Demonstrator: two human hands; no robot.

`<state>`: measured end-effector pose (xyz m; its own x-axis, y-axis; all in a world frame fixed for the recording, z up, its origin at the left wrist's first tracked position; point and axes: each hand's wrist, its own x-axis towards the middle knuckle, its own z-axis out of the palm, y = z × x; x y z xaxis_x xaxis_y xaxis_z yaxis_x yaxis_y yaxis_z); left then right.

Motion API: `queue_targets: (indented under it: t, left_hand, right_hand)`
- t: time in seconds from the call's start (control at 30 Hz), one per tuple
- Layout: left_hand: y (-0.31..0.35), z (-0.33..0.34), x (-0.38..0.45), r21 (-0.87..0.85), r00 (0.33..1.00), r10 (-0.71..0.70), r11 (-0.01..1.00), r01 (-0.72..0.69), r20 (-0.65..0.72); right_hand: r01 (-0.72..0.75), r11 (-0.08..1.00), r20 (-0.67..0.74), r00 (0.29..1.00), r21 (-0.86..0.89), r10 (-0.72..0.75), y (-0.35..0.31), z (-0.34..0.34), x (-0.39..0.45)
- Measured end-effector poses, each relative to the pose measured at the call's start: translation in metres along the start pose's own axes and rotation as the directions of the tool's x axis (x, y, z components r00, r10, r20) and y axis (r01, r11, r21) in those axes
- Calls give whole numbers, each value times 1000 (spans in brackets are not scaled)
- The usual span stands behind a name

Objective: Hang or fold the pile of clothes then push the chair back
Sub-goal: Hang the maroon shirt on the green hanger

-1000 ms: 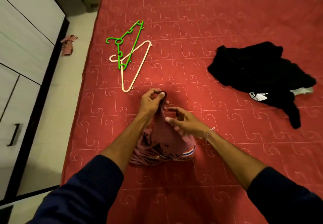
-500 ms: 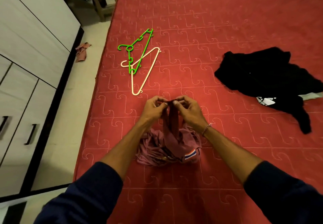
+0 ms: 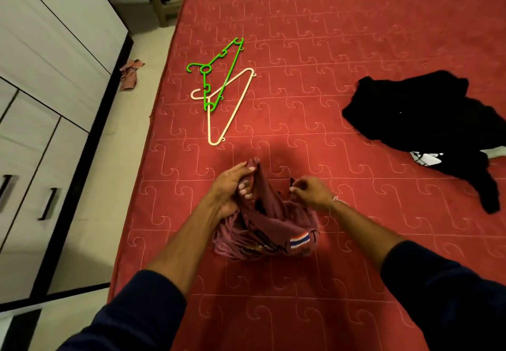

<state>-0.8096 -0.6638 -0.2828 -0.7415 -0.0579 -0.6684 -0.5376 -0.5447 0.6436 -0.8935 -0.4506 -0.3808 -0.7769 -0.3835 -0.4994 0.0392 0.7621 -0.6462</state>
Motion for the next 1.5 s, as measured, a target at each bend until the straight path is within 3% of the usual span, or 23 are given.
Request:
queue_targets:
  t: [0.23, 0.33, 0.4, 0.47, 0.53, 0.6, 0.73, 0.9, 0.97, 1.3, 1.4, 1.5]
  left_hand:
    - [-11, -20, 3, 12, 993, 12, 1000, -11, -114]
    - [-12, -30, 1, 1, 994, 12, 1000, -12, -110]
    - [-13, -36, 0, 18, 991, 32, 999, -30, -130]
    - [-11, -40, -3, 42, 988, 53, 998, -47, -147]
    - [-8, -41, -8, 58, 987, 72, 996, -64, -146]
    - [-3, -39, -13, 59, 986, 89, 995, -81, -140]
    - [10, -29, -25, 27, 980, 138, 990, -135, -147]
    - [36, -10, -49, 33, 965, 222, 975, -219, -140]
    - [51, 0, -62, 16, 955, 263, 965, -264, -136]
    - [150, 57, -158, 1, 887, 461, 887, -461, 35]
    - [182, 64, -198, 32, 849, 525, 849, -527, 66]
    - [213, 67, -241, 30, 807, 585, 808, -588, 76]
  right_hand:
    - [-51, 969, 151, 985, -241, 89, -25, 48, 2]
    - [-148, 967, 146, 973, -207, 180, -37, 47, 5]
    - [-169, 980, 157, 970, -102, 183, -40, 47, 8]
    - [-145, 980, 170, 978, 134, 121, -40, 48, 11]
    - [-94, 943, 87, 994, 318, 69, -43, 43, 10]
    - [-12, 921, -4, 1000, 390, 15, -52, 32, 3]
    - [101, 788, -91, 994, 608, -57, -80, 5, -19]
    - [103, 528, -24, 988, 843, -154, -123, -28, -56]
    - [134, 476, -45, 980, 869, -193, -143, -46, -76]
    - [295, 576, -55, 916, 762, -397, -229, -135, -180]
    - [363, 703, -42, 902, 612, -429, -262, -156, -216]
    - [403, 867, -73, 914, 292, -400, -296, -177, -256]
